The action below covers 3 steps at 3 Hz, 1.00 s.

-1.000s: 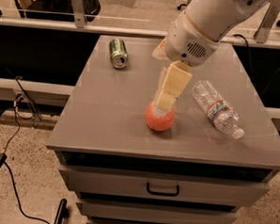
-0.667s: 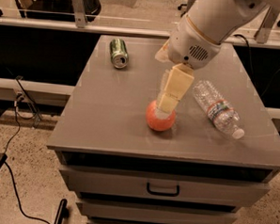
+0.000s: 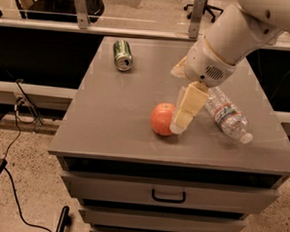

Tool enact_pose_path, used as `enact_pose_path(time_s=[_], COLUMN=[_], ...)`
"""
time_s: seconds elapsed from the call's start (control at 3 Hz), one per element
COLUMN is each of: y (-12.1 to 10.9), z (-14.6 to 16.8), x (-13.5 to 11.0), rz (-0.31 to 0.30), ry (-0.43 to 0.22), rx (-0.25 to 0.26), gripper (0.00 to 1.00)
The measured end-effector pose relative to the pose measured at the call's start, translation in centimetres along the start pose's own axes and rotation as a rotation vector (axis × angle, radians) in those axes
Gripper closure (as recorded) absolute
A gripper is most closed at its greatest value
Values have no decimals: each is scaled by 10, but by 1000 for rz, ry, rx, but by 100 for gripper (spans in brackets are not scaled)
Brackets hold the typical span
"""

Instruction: Move apple near green can

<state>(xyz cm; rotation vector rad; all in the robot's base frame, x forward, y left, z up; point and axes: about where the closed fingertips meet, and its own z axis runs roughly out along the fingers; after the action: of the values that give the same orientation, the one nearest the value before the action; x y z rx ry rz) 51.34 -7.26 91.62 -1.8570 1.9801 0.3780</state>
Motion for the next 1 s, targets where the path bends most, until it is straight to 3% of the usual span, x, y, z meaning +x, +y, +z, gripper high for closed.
enact_pose_path(time_s=[0.67,1.0], y=[-6,-9], z=[32,44], x=[9,8], rz=[0,-2], ry=[-36,-48], rx=[-32,-53], gripper=[0,16])
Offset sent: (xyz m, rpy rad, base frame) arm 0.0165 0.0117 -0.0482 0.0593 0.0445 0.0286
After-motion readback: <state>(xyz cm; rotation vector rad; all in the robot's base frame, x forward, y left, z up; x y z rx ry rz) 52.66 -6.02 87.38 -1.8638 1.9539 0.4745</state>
